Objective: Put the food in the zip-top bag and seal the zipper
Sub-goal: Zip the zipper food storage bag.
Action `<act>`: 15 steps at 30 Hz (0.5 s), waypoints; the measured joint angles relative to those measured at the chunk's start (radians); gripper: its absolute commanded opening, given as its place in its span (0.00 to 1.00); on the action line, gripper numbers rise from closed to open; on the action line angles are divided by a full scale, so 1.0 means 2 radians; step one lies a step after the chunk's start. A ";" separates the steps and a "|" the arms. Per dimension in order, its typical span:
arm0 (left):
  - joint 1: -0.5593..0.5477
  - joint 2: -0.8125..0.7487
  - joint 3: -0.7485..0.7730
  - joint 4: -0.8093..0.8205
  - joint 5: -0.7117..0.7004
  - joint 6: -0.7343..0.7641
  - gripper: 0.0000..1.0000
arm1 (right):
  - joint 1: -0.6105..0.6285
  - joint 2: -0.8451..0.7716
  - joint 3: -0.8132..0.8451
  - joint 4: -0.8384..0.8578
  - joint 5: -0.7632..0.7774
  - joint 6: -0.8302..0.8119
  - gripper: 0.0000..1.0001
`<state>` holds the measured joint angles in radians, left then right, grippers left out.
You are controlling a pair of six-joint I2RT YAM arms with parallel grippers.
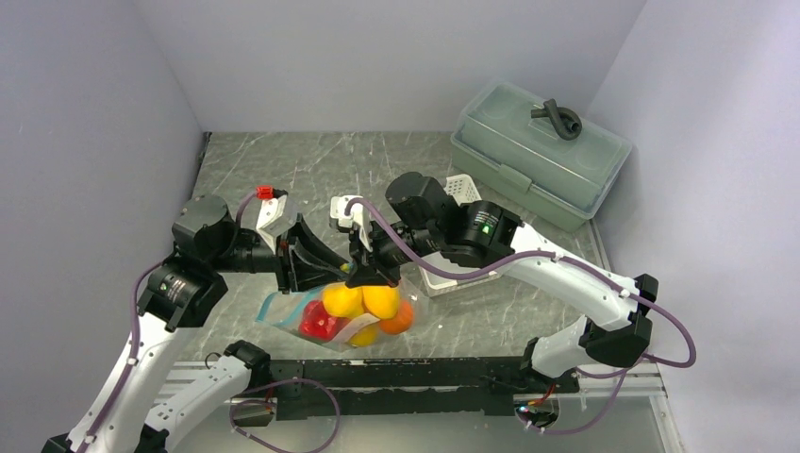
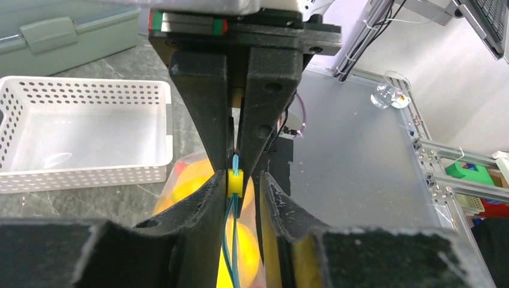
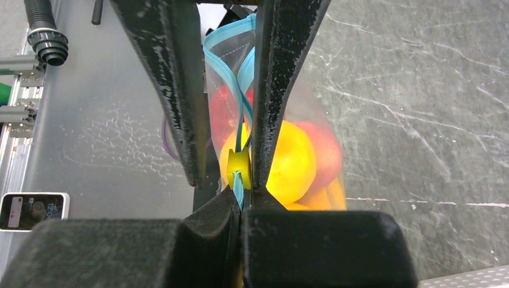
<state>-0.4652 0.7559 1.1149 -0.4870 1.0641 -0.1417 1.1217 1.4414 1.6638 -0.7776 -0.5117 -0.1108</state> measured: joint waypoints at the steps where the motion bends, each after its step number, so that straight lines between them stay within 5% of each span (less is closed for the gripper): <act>1: 0.000 0.000 -0.001 -0.001 -0.002 0.000 0.29 | 0.000 0.000 0.001 0.000 0.000 0.000 0.00; 15: 0.000 0.001 -0.003 -0.006 -0.012 0.003 0.19 | 0.000 0.003 0.004 0.000 0.000 0.000 0.00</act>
<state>-0.4652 0.7570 1.1091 -0.4992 1.0405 -0.1349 1.1217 1.4479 1.6722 -0.7780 -0.5117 -0.1112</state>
